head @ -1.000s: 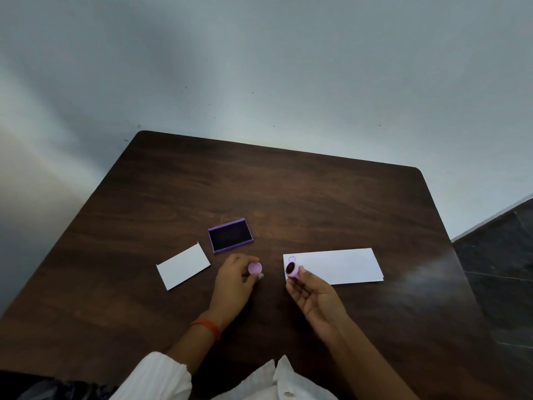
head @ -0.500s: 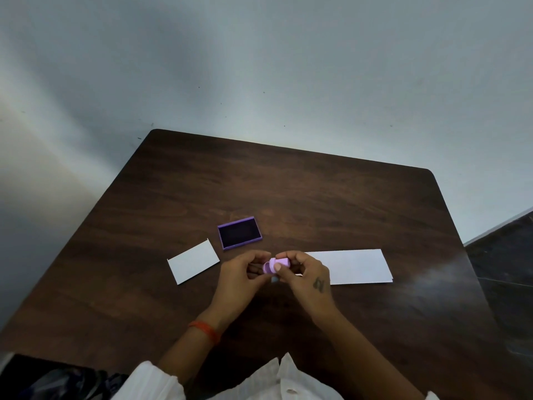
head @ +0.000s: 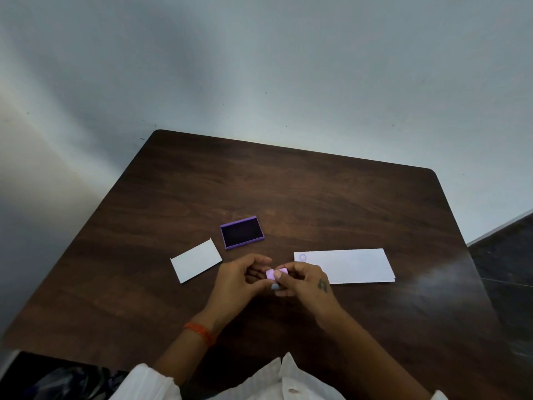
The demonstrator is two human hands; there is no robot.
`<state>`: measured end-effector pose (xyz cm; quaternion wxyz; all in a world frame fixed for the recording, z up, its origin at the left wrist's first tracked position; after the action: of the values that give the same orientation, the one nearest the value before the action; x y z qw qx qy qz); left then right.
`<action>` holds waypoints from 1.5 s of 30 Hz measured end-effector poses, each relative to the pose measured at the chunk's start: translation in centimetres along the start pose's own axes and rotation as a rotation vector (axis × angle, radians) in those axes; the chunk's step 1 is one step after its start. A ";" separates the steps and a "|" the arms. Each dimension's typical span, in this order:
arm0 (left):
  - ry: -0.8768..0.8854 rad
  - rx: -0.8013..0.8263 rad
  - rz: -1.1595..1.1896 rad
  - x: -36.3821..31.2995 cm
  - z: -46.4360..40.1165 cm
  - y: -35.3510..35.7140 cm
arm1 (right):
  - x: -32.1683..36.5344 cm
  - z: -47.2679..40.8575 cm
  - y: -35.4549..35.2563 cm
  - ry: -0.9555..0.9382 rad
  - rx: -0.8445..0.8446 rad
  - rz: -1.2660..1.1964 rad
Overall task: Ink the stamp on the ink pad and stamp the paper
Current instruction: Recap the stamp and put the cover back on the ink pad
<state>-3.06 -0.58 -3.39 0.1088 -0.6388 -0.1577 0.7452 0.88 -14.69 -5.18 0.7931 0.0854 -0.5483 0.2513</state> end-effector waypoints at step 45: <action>-0.025 -0.086 -0.040 1.6 -1.5 0.4 | 0.5 -2.9 0.0 -0.115 -0.232 0.233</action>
<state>-1.78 -0.21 -5.24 0.0944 -0.6301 -0.2036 0.7434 3.42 -13.36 -5.82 0.7302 -0.0566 -0.6244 0.2714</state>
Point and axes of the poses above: each hand's wrist, its own z-axis away from the middle knuckle, its own y-axis out of the palm, x = y × z, the point moved 6 cm from there along -z, towards the middle knuckle, and after that the axes turned 4 degrees about x, right-handed, at the moved point
